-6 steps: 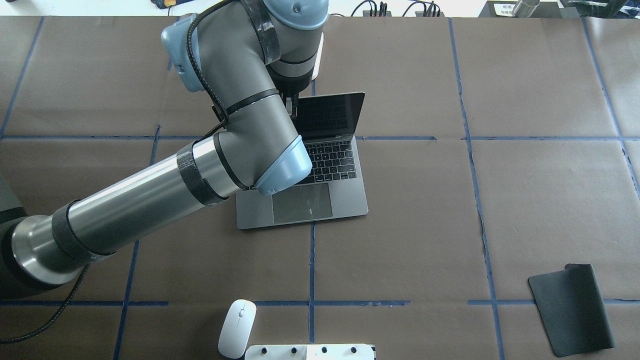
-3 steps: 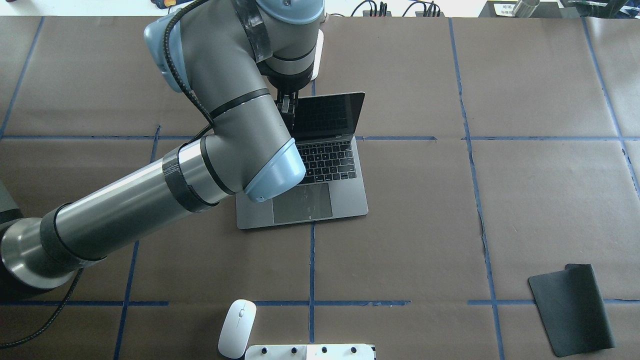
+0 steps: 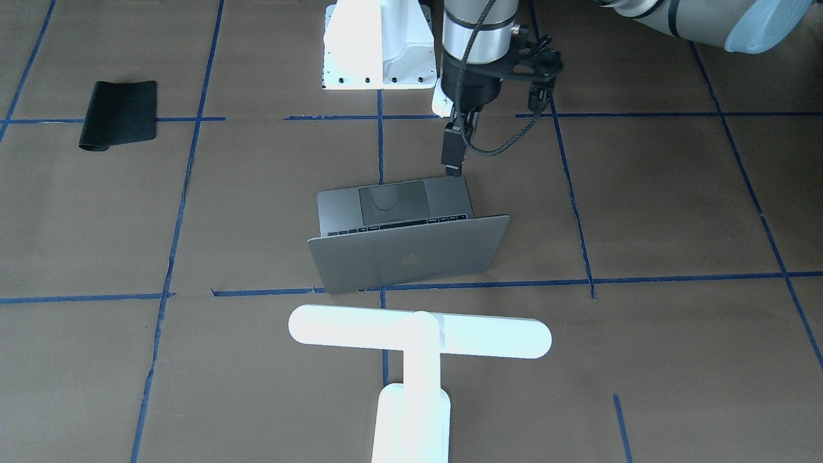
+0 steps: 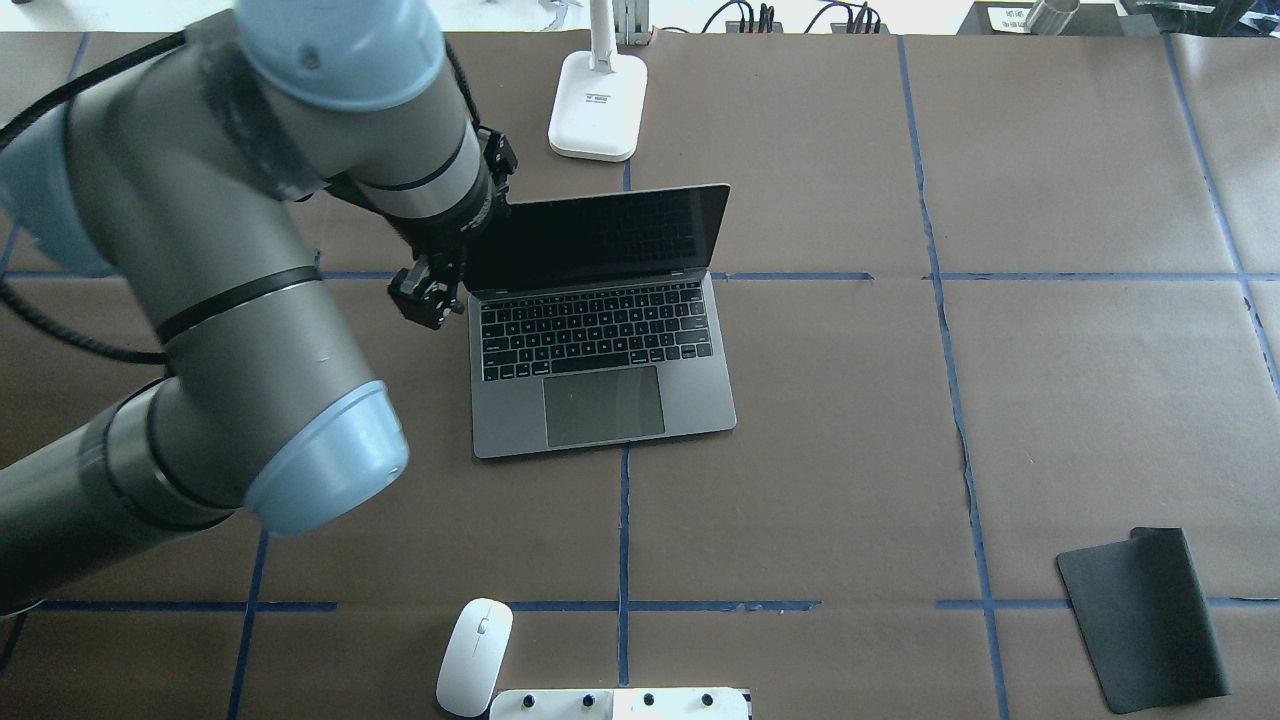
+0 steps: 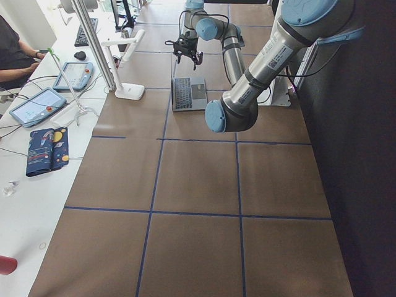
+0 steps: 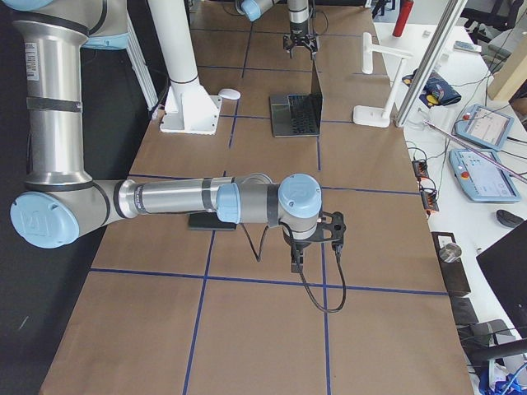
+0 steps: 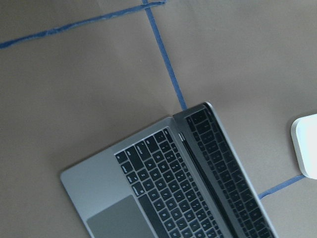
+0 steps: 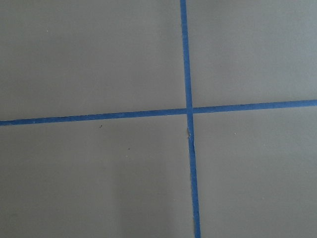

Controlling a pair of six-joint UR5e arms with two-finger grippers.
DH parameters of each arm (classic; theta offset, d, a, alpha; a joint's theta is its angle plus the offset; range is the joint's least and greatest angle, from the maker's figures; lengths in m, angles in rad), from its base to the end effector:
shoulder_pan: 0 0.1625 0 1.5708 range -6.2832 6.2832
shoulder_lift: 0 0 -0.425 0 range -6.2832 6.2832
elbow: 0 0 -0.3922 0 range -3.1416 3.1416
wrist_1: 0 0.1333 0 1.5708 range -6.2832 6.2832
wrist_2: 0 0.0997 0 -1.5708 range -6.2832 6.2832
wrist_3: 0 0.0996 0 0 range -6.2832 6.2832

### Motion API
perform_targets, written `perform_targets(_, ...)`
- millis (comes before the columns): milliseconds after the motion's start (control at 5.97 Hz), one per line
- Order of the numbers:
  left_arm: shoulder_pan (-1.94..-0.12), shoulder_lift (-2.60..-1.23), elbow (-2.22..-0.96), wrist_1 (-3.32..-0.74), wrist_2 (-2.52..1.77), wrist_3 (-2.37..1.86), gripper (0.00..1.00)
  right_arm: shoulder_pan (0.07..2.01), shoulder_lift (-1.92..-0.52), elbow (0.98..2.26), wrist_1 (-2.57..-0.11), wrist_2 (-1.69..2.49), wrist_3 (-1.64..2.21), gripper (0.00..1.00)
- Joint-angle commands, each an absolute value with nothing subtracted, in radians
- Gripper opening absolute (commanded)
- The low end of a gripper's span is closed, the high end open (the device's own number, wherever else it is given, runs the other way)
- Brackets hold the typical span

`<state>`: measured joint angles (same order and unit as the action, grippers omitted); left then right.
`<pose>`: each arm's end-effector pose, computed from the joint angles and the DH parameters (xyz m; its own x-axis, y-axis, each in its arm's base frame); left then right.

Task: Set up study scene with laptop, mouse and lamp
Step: 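Withdraw the left gripper from the laptop while the right arm reaches toward the mouse pad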

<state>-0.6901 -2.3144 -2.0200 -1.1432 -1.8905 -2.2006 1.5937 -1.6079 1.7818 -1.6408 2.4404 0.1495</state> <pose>0.3745 -0.4414 0.1099 0.1924 -0.8839 -0.4263 0.6803 0.4332 -0.5912 0.0681 -0.4749 0.5729 0.6362 0.0844 0.7669 -0.1189 0.9929 -0.0106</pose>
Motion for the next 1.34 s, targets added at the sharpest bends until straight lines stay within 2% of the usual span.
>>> perform_targets(0, -0.684, -2.15, -2.198, -1.137, -1.899, -2.025, 1.0, 1.499, -1.623, 1.894, -1.64, 2.433, 0.32, 1.0)
perform_targets(167, -0.678, -2.073, -2.273, -1.137, -1.898, -1.911, 1.0, 1.392, -1.631, 1.969, -1.635, 2.365, 0.45, 1.0)
perform_targets(335, -0.675, -2.033, -2.308, -1.137, -1.899, -1.79, 1.0, 1.305, -1.691, 2.009, -1.52, 2.338, 0.565, 1.0)
perform_targets(670, -0.637, -2.026, -2.304, -1.138, -1.893, -1.718, 1.0, 1.096, -1.89, 2.011, -1.069, 2.295, 0.843, 1.0)
perform_targets(1172, -0.579, -2.023, -2.31, -1.146, -1.885, -1.677, 1.0, 0.718, -2.005, 2.011, -0.861, 2.101, 1.139, 1.0)
